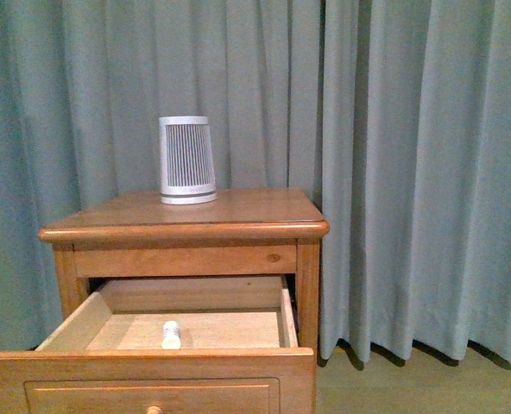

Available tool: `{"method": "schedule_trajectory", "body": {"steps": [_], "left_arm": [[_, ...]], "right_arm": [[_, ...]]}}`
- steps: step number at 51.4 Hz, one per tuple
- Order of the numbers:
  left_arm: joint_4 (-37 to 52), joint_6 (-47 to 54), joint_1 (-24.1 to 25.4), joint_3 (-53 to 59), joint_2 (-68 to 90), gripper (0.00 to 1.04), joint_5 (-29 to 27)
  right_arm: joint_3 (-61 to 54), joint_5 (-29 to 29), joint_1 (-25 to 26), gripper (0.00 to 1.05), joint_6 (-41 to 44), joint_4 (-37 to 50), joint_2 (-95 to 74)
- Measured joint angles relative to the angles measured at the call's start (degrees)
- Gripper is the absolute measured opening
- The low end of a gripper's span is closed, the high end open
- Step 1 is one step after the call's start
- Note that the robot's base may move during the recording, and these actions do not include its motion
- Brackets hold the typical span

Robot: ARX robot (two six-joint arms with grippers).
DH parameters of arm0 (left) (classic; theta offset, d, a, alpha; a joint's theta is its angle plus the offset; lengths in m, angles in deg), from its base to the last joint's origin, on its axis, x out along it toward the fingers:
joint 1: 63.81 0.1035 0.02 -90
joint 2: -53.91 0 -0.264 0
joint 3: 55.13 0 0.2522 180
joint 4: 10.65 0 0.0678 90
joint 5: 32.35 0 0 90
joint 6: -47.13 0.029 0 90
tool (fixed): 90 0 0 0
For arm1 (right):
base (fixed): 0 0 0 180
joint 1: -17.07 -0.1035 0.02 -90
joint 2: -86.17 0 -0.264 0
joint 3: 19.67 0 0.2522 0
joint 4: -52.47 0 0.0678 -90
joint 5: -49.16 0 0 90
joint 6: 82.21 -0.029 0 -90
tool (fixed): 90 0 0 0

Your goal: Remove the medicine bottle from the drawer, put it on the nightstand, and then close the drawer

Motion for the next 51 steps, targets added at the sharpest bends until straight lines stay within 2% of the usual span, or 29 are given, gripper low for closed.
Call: {"method": "schedule_trajectory", "body": {"steps": [9, 11, 13, 14, 15, 18, 21, 34, 51], "left_arm": [[-1.86, -6.27, 0.07, 3.82, -2.4, 0.98, 4.72], [-0.04, -6.03, 1.9, 5.07, -3.89, 0.94, 10.64], [4.33, -4.81, 8.31, 7.98, -7.3, 0.84, 22.86], [5.05, -4.42, 11.23, 8.55, -8.39, 0.78, 26.93], [5.44, -4.17, 13.51, 8.72, -8.85, 0.73, 29.11], [5.86, -3.8, 15.15, 10.4, -10.91, 0.59, 32.22], [5.84, -3.56, 15.3, 11.1, -11.15, 0.45, 32.72], [5.84, -3.45, 15.41, 11.1, -11.41, 0.03, 32.72], [5.84, -3.23, 15.41, 11.1, -11.41, 0.03, 32.72]], "right_arm": [[0.0, 0.0, 0.0, 0.98, 0.0, 0.0, 0.0], [0.0, 0.0, 0.0, 0.98, 0.0, 0.0, 0.0], [0.0, 0.0, 0.0, 0.98, 0.0, 0.0, 0.0], [0.0, 0.0, 0.0, 0.98, 0.0, 0.0, 0.0], [0.0, 0.0, 0.0, 0.98, 0.0, 0.0, 0.0], [0.0, 0.02, 0.0, 0.98, 0.0, 0.0, 0.0], [0.0, 0.02, 0.0, 0.98, 0.0, 0.0, 0.0], [0.0, 0.02, 0.0, 0.98, 0.0, 0.0, 0.0], [0.0, 0.02, 0.0, 0.98, 0.0, 0.0, 0.0]]}}
